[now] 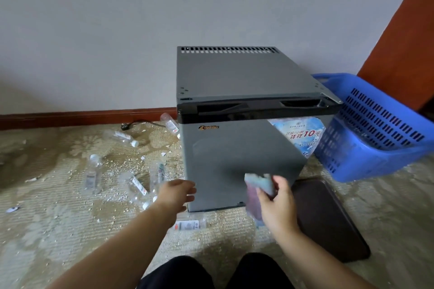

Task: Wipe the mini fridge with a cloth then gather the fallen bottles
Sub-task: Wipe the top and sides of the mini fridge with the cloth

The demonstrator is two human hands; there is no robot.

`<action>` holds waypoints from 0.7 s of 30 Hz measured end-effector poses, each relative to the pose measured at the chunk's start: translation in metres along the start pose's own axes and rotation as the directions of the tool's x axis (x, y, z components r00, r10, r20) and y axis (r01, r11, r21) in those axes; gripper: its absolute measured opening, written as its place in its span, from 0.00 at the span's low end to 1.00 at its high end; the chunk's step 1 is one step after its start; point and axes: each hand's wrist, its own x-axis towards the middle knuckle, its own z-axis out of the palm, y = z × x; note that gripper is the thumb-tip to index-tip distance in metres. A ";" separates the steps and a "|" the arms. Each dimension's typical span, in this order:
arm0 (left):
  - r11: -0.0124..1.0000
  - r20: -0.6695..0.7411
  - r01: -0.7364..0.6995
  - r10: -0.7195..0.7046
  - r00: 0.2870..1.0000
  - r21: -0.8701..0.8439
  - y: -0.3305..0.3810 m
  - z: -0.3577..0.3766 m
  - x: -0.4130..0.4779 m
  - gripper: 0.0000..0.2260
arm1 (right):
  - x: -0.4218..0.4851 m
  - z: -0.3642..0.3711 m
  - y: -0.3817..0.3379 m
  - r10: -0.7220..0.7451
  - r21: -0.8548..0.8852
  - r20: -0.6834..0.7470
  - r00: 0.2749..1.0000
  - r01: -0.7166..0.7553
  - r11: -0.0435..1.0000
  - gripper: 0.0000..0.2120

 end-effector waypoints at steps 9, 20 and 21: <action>0.997 -0.065 0.030 -0.035 0.997 -0.074 -0.004 -0.022 0.010 0.09 | 0.050 0.045 -0.099 -0.818 -0.119 -0.238 0.523 0.820 0.559 0.18; 0.980 -0.049 0.160 -0.166 0.985 -0.116 -0.017 -0.004 0.066 0.09 | 0.059 0.129 -0.029 -0.979 -0.237 0.200 0.031 0.971 -0.017 0.07; 0.981 -0.050 0.156 -0.163 0.985 -0.111 -0.015 0.001 0.069 0.09 | 0.058 0.136 -0.021 -0.967 -0.208 0.250 0.039 0.978 -0.014 0.08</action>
